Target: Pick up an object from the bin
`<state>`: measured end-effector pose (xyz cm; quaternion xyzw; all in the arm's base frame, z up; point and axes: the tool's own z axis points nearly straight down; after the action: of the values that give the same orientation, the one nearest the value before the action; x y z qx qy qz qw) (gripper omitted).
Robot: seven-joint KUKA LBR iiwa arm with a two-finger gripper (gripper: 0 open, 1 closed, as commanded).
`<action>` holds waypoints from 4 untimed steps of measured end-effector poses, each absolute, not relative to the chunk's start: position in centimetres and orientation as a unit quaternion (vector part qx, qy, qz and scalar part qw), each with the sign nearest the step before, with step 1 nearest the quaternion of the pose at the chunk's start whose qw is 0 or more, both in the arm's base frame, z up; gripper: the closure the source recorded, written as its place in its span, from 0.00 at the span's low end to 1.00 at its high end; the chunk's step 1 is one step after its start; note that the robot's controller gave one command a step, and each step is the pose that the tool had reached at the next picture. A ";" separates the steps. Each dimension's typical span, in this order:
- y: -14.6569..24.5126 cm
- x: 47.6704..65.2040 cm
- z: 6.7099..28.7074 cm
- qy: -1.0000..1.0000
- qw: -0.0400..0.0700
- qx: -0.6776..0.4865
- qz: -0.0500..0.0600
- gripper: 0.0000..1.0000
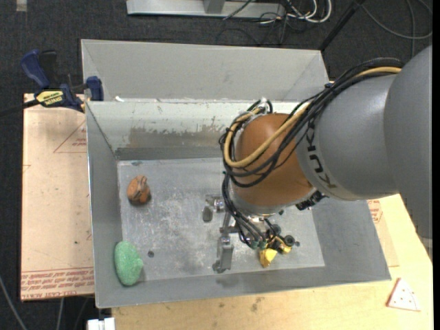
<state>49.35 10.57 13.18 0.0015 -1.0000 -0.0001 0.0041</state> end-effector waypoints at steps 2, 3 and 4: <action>12.8 51.0 16.9 -0.999 0.001 0.050 0.000 0.00; 13.4 51.8 18.7 -1.000 -0.002 0.017 -0.001 0.00; 15.5 54.4 18.7 -0.995 -0.001 -0.101 0.000 0.00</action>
Offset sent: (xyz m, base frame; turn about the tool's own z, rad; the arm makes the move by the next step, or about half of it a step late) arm 0.0473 0.0683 0.1075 -0.2991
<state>54.36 15.54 18.71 -0.1010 -0.9949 -0.0005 -0.0009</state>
